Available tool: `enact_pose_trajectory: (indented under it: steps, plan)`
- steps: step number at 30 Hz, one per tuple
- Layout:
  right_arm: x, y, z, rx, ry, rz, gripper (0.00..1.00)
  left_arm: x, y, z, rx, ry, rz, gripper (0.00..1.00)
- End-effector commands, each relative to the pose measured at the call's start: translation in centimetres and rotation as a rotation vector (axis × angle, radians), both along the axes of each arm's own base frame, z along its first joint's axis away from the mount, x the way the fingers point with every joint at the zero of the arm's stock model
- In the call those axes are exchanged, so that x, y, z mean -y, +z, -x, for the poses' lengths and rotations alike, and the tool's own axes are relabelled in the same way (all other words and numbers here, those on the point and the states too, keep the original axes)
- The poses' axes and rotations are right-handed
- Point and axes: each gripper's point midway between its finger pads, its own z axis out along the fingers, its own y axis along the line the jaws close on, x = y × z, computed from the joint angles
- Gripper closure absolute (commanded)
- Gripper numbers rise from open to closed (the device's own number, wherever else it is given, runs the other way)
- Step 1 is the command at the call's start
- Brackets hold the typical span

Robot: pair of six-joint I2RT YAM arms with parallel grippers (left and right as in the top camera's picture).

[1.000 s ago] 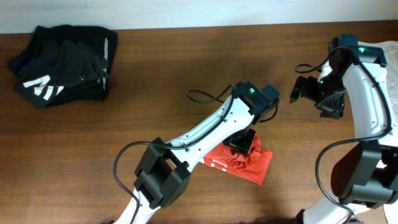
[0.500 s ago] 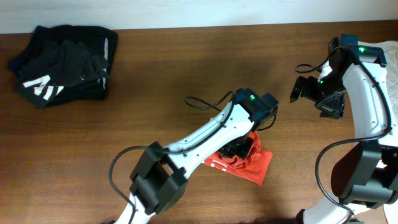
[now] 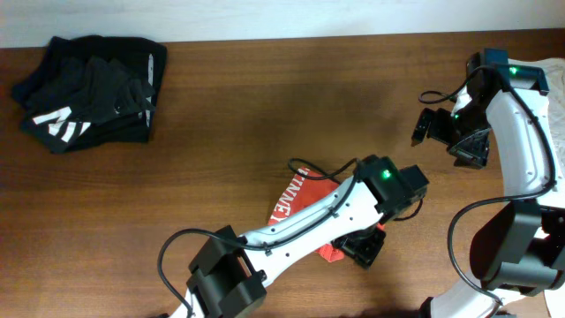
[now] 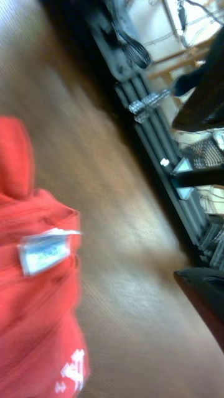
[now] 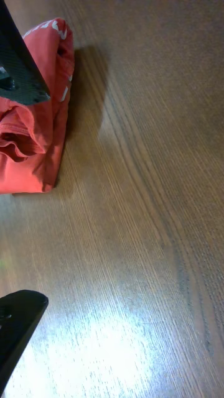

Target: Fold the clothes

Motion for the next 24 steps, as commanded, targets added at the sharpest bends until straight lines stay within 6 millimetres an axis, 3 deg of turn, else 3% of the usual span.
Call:
enact_pose_trajectory:
  steps: [1,3,6,12,15,18,19,21,22,23,24]
  plan:
    - [0.4,0.6,-0.3,0.019,-0.01,0.01,0.01,1.5,0.0,-2.5,0.047,0.025,0.106,0.31]
    - [0.4,0.6,-0.3,0.019,-0.01,0.01,0.01,3.4,-0.6,-4.1,0.095,0.018,0.189,0.32]
    - [0.4,0.6,-0.3,0.019,-0.01,0.01,0.01,2.9,-2.6,-6.5,0.22,0.013,0.144,0.32]
    - [0.4,0.6,-0.3,0.019,-0.01,0.01,0.01,3.2,-5.4,-8.5,0.253,0.051,0.188,0.38]
    - [0.4,0.6,-0.3,0.019,-0.01,0.01,0.01,3.6,-5.4,-10.4,0.352,0.054,0.195,0.41]
    - [0.4,0.6,-0.3,0.019,-0.01,0.01,0.01,3.8,-5.3,-10.9,0.359,0.063,0.208,0.46]
    - [0.4,0.6,-0.3,0.019,-0.01,0.01,0.01,3.8,-5.4,-11.0,0.36,0.064,0.21,0.53]
    - [0.4,0.6,-0.3,0.019,-0.01,0.01,0.01,4.0,-5.6,-11.1,0.362,0.064,0.214,0.57]
    - [0.4,0.6,-0.3,0.019,-0.01,0.01,0.01,4.1,-5.9,-11.2,0.362,0.065,0.213,0.74]
    - [0.4,0.6,-0.3,0.019,-0.01,0.01,0.01,4.2,-5.9,-11.3,0.365,0.066,0.218,1.0]
    - [0.4,0.6,-0.3,0.019,-0.01,0.01,0.01,4.5,-5.9,-11.5,0.372,0.067,0.228,1.0]
